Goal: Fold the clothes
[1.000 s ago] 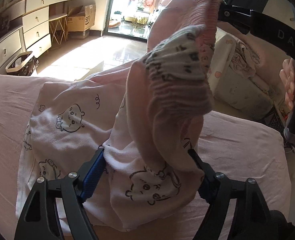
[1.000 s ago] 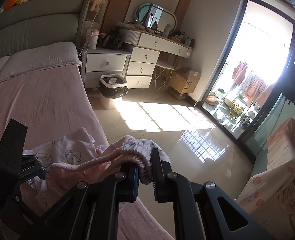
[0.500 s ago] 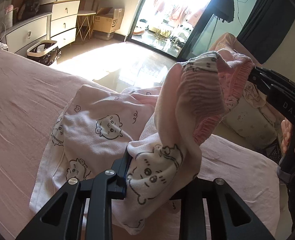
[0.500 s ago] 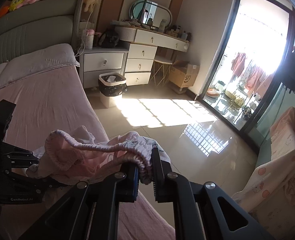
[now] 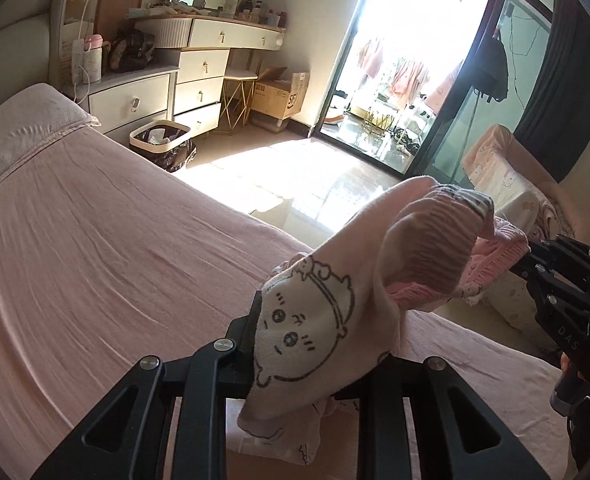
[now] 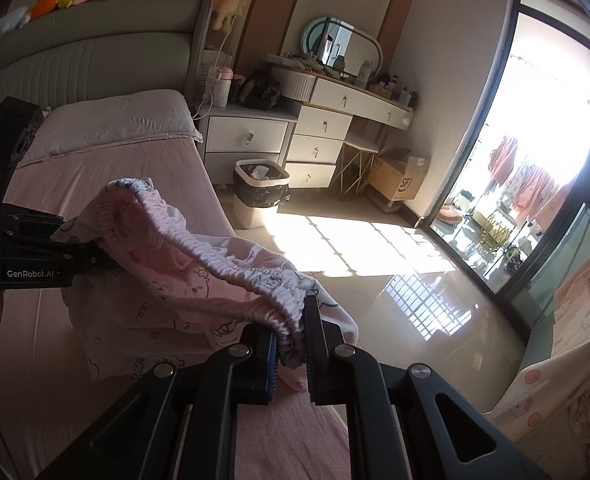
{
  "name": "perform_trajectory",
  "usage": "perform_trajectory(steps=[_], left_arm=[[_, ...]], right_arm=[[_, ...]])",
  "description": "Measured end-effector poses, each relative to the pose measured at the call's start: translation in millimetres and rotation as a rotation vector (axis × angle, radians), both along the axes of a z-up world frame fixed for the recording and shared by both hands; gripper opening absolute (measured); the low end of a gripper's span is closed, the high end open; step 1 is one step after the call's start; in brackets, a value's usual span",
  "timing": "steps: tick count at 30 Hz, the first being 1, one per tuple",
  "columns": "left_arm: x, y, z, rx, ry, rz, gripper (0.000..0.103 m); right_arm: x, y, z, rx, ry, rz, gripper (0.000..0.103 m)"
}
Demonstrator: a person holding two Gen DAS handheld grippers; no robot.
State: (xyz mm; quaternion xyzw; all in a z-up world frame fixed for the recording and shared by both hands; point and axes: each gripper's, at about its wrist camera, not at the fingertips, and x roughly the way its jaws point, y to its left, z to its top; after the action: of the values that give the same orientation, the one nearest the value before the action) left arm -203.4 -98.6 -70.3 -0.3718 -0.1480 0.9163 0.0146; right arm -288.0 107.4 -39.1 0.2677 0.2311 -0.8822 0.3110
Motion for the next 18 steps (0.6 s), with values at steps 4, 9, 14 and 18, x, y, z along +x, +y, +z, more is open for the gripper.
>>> perform_trajectory(steps=[4,9,14,18], left_arm=[[15,-26,16,-0.009,0.021,0.050,0.021],[35,-49,30,-0.007,0.042,0.089,0.021],[71,-73,52,-0.035,0.084,0.154,0.021],[107,-95,69,-0.066,0.103,0.228,0.021]], right_arm=[[15,-25,15,-0.018,0.017,0.047,0.008],[35,-53,36,-0.036,0.054,0.095,0.008],[59,-77,53,-0.069,0.085,0.150,0.008],[79,-98,65,-0.103,0.096,0.217,0.008]])
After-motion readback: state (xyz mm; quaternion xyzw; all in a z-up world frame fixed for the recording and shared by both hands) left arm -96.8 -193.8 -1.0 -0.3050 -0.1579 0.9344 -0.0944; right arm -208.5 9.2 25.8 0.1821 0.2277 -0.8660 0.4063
